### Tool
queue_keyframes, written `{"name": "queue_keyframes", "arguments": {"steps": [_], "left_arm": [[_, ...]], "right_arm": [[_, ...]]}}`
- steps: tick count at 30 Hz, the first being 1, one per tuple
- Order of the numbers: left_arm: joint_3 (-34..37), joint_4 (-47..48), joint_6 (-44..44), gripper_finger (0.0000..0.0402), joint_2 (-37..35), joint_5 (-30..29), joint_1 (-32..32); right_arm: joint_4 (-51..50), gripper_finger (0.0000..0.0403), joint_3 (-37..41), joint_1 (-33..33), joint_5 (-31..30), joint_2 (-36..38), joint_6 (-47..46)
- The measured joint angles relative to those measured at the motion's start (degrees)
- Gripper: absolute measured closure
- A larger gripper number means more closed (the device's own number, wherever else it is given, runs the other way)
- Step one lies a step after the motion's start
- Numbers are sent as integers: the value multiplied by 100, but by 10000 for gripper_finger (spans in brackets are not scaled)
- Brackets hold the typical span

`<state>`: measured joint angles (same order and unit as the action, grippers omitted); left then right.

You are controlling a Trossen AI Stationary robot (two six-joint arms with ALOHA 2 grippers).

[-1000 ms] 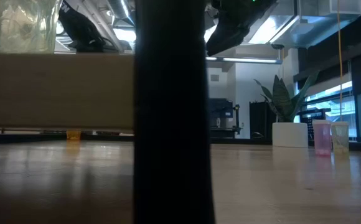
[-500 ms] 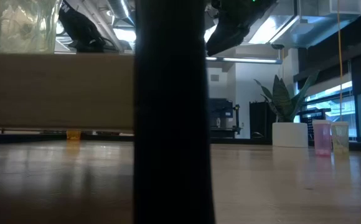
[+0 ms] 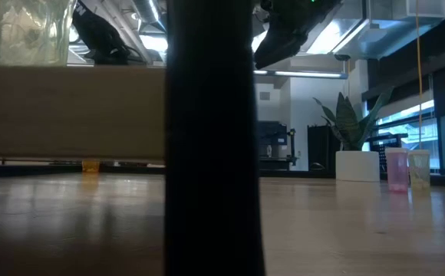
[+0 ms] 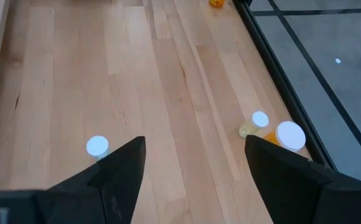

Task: Pick and place medicine bottles onto shelf by color
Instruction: Put the top left orange pill bottle on the shelf

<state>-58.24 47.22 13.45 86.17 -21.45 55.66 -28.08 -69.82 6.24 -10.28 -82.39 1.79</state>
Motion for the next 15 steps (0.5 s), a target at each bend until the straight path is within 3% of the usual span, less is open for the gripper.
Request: {"name": "queue_keyframes", "arguments": {"steps": [15], "left_arm": [[0, -249, -158, 13, 18, 411, 256]], "right_arm": [[-4, 125, 0, 2, 0, 0, 0]]}}
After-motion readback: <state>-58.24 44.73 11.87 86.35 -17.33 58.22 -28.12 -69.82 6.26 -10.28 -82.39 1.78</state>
